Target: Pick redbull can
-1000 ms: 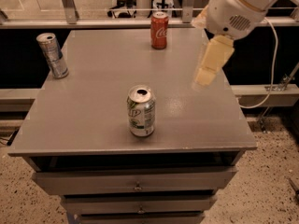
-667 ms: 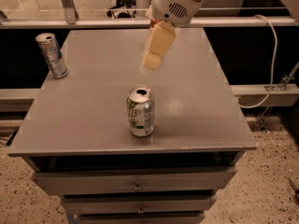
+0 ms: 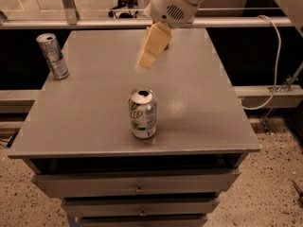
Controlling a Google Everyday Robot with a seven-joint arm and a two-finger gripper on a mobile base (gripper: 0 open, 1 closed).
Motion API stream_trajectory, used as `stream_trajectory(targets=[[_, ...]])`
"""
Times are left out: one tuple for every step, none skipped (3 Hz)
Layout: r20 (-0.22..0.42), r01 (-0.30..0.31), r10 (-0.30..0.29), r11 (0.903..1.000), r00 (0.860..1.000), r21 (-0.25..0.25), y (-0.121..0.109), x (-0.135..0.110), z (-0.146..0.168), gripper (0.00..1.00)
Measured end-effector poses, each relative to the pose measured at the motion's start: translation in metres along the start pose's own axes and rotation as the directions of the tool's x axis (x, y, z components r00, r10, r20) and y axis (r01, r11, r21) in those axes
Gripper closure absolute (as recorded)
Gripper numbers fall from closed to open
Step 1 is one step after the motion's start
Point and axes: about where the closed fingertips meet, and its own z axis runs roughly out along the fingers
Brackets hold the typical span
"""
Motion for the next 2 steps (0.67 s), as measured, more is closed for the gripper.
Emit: stream_trajectory(targets=[[0.155, -0.012, 0.008, 0.9996, 0.988, 0.025, -0.037, -0.031, 0.036, 0.0], [0.335, 0.005, -0.01, 0.9999, 0.942, 0.016, -0.066, -0.076, 0.094, 0.0]])
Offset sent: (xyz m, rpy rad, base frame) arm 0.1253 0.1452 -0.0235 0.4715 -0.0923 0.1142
